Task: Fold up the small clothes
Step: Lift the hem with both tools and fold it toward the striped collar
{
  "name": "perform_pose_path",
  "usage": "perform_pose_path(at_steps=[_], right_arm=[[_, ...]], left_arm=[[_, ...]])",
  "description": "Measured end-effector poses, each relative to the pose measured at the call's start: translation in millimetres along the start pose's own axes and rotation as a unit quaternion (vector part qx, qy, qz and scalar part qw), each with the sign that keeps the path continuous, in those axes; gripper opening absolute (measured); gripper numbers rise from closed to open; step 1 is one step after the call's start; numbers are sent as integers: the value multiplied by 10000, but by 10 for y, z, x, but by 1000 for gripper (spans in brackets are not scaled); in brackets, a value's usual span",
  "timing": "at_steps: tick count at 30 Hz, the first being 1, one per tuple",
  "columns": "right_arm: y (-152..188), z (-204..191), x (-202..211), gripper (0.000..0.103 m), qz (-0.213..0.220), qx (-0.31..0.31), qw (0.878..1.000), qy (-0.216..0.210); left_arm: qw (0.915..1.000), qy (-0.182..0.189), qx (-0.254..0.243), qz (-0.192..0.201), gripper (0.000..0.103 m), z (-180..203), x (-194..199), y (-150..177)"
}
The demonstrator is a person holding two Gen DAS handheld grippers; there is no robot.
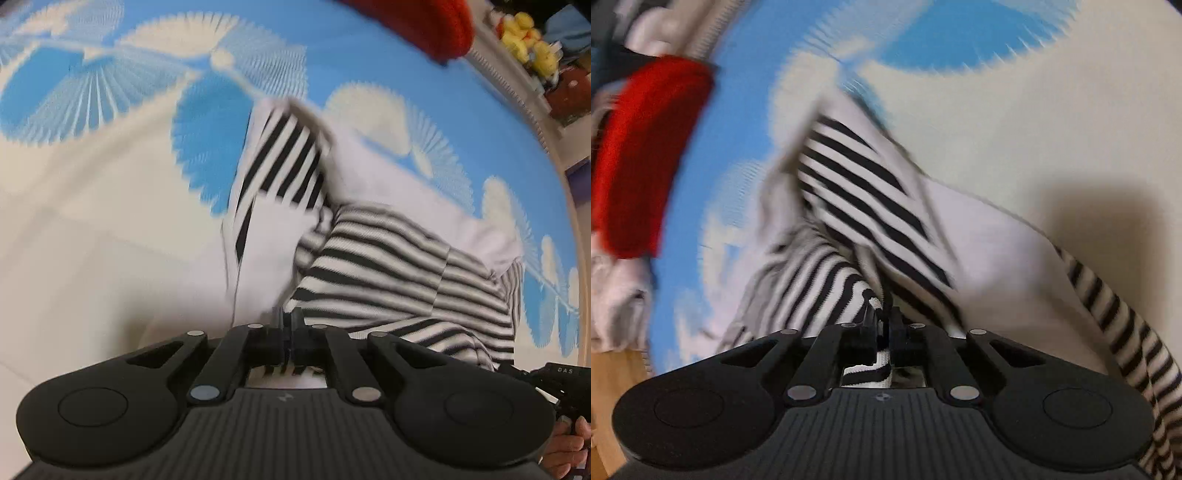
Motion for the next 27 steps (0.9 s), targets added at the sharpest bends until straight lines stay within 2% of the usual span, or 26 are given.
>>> perform_pose_path(at_steps=[1,2,3,4,6,8,10,12,14,15,16,17,19,21,23,24,26,27], right_arm=[[14,-4,-27,13,-75,42,9999,76],[15,-31,-6,15,-27,117,9999,124],[10,-82,64,17,154,263,9994,147],[-2,-155,158,22,419,482,9979,141],[-21,-286,329,30,967,894,9912,138],[-16,-385,438,31,1334,1189,9839,59],[-46,-441,415,32,1304,1287,9830,-111],[-38,-455,298,32,1019,1230,9868,-259],[-48,-354,82,32,540,849,9945,-277],[-48,-261,-28,32,385,657,9971,-55],[-46,-167,-113,32,326,605,9972,280],[-60,-108,-159,32,365,621,9959,550],[-75,-121,-124,33,442,596,9959,518],[-79,-227,19,34,770,831,9923,505],[-67,-403,198,35,1275,1203,9839,360],[-46,-470,241,37,1386,1340,9809,254],[38,-621,267,39,1412,1724,9748,-125],[93,-666,221,42,1281,1882,9734,-277]], left_arm=[[10000,62,-15,34,9,19,18,-9],[9998,120,-80,124,17,57,62,-34],[9992,155,-193,314,26,108,145,-73],[9981,178,-291,508,30,151,213,-99],[9956,300,-441,771,30,233,291,-100],[9945,531,-449,782,29,301,276,-66],[9942,680,-479,680,29,377,221,-26],[9951,724,-425,522,29,366,69,4],[9986,345,-351,194,28,243,-148,42],[9996,-40,-292,-42,21,135,-273,92],[9995,-171,-229,-112,19,62,-325,107],[9998,-93,-135,-74,19,34,-313,101],[9998,-83,-167,48,20,103,-198,69],[9987,80,-389,317,21,254,-47,41],[9974,354,-515,367,21,383,7,52],[9969,440,-566,333,21,437,-3,82],[9967,449,-664,140,21,486,-95,152],[9966,447,-691,23,21,492,-149,199]])
Point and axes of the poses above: each gripper's, at about its wrist camera, not at the fingertips, and x roughly against the way its jaws point, z to its right, y to its underside, the point moved 5 cm from there along -x, roughly the way its jaws point, and after that the axes turned 9 degrees about y, right-handed, at the moved point
